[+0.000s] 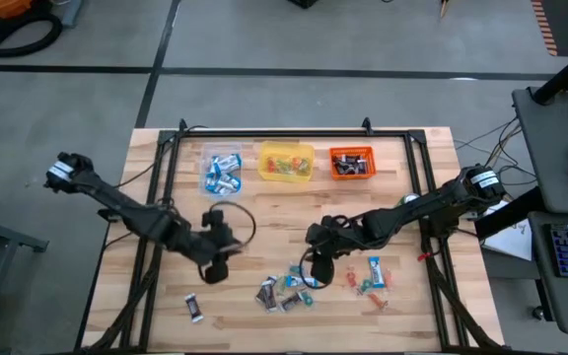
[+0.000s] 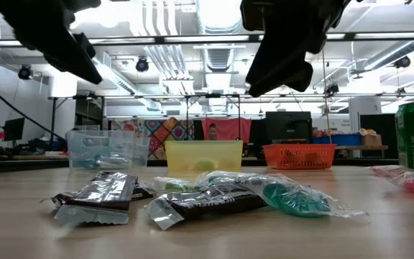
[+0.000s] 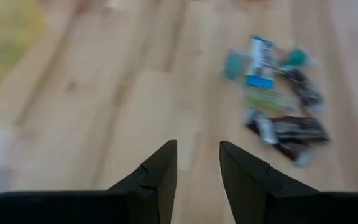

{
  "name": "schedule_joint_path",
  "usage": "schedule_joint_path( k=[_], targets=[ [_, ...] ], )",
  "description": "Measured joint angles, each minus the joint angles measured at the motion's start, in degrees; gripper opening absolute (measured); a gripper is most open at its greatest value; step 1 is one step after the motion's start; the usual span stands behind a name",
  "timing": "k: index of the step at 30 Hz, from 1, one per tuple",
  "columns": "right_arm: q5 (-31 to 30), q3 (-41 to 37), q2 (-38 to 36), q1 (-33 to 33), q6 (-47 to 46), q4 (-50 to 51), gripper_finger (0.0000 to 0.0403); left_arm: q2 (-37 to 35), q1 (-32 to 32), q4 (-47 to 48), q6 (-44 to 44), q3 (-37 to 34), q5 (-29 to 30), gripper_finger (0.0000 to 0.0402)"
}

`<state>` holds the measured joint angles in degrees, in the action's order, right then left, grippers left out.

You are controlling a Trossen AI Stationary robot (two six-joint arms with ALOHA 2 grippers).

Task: Sort candy
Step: Put the blue gummy into the yellow bin

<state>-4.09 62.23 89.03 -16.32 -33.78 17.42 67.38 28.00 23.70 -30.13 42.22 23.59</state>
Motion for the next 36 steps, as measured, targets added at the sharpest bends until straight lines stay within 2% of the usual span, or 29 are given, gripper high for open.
schedule_joint_path(
  k=[3,9,12,17,20,24,30,36],
  targets=[
    [3.8,0.0,0.0,-0.6,-0.1,0.3,0.0112,3.0,2.5,-3.3,0.3,0.0,0.0,0.0103],
    [4.5,0.0,0.0,-2.6,1.3,0.6,0.0111,9.4,3.9,-9.6,2.4,0.1,0.1,0.0103],
    [1.8,0.0,0.0,-4.2,5.0,0.5,0.0111,11.8,3.9,-11.7,2.9,0.2,0.1,0.0103],
    [-7.9,0.0,0.0,-6.6,7.4,0.5,0.0112,14.3,3.9,-14.1,3.5,0.2,0.1,0.0103],
    [-10.5,0.0,0.0,-7.6,7.8,0.4,0.0120,14.5,3.9,-14.6,3.1,0.3,0.1,0.0103],
    [-12.3,0.0,1.4,-8.1,7.4,-0.6,0.0146,14.4,3.9,-14.7,2.7,0.3,0.9,0.0103],
    [-12.6,0.1,7.4,-8.1,7.4,-5.9,0.0187,14.3,3.9,-14.8,2.6,0.3,1.5,0.0103],
    [-12.5,1.6,12.6,-7.9,6.2,-8.0,0.0198,14.3,3.9,-14.9,2.7,0.3,1.5,0.0103]
  ],
)
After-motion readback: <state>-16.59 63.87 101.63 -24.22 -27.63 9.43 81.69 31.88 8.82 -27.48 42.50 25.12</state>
